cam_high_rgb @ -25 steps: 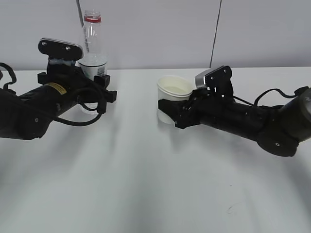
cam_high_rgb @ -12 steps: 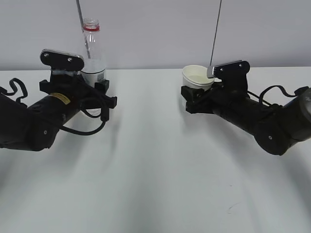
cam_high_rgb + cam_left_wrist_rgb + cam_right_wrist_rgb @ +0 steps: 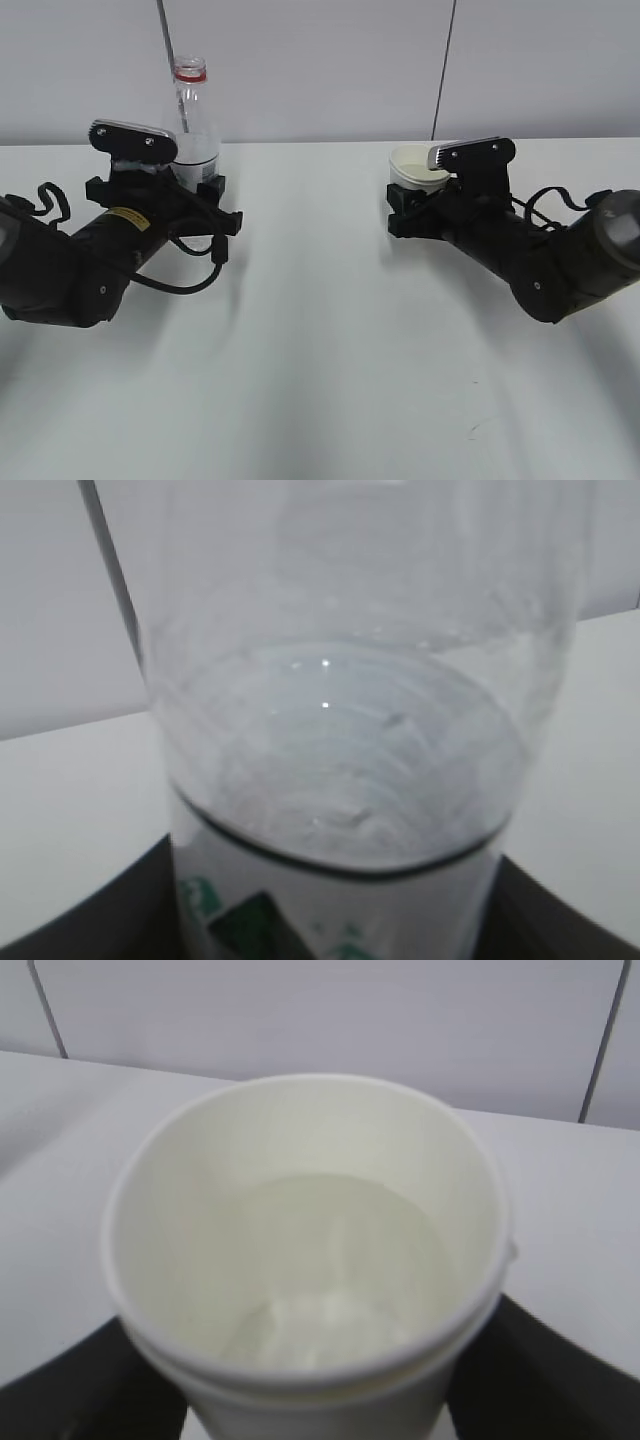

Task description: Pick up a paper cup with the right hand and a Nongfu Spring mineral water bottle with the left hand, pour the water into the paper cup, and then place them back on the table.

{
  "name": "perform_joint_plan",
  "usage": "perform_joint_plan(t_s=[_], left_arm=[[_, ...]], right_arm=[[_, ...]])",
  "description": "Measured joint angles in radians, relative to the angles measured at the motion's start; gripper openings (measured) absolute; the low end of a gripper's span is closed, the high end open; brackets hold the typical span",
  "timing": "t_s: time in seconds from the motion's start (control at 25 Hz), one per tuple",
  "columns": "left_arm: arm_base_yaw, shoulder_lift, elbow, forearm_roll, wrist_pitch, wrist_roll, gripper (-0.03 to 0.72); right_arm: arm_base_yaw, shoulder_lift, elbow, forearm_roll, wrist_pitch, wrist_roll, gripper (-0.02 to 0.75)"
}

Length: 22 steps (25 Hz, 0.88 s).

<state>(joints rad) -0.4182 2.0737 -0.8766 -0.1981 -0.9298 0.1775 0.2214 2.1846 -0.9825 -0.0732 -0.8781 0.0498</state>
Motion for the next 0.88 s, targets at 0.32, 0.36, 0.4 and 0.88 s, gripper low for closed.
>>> perform_joint_plan(t_s=[0.32,0.36,0.4,0.88], left_arm=[[0.000,0.001,0.000,0.000,-0.008,0.000,0.412],[0.000,0.001,0.000,0.000,-0.008,0.000,0.412],[0.000,0.001,0.000,0.000,-0.008,0.000,0.412],[0.007,0.012,-0.002,0.000,-0.043,0.000,0.412]], right_arm=[[0.000,0.076,-0.046,0.026,0.000,0.000,0.506],[0.000,0.085,-0.052,0.029,-0.009,0.000,0.507],[0.000,0.093,-0.055,0.030,-0.020,-0.002,0.506],[0.000,0.104,-0.062,0.032,-0.038,-0.002,0.506]])
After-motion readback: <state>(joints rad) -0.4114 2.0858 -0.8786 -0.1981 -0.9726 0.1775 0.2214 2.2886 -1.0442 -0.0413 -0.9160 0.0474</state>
